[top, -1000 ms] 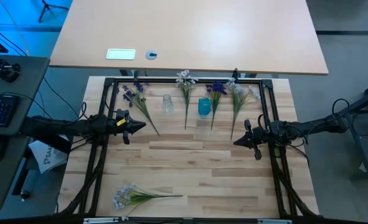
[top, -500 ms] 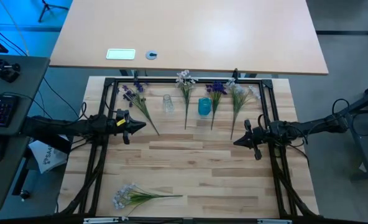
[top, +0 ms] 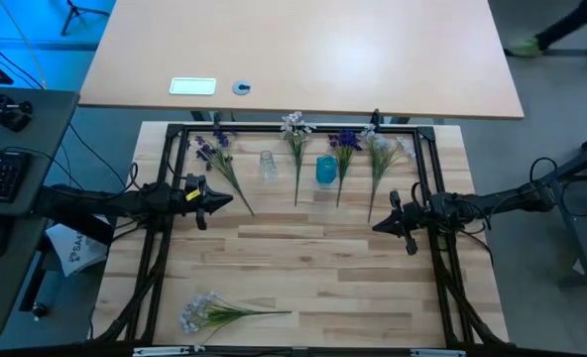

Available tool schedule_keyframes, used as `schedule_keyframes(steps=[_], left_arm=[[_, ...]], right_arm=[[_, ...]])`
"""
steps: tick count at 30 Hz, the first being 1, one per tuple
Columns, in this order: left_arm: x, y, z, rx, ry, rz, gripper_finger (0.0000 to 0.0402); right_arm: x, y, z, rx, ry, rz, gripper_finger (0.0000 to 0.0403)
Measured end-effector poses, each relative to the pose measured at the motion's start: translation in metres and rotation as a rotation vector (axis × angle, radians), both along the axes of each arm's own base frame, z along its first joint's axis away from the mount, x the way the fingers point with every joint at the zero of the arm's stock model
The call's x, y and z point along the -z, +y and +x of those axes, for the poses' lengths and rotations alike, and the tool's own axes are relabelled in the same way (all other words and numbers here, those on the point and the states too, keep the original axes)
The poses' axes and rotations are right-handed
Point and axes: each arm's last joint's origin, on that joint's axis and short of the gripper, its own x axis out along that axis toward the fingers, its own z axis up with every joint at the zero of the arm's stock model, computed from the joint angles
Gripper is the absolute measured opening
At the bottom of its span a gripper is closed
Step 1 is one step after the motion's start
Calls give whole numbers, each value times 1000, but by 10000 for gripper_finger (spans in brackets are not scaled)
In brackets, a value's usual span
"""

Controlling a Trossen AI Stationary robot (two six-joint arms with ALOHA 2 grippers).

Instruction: Sort flowers into vase by color

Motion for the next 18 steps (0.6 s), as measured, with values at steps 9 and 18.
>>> schedule_keyframes(steps=[9,18], left_arm=[[0,0,0,0,0,0,0],[0,0,0,0,2,0,0]], right_arm=[[-17,-2,2,90,-123,286,0],[-61,-17,-11,364,-627,947,0]])
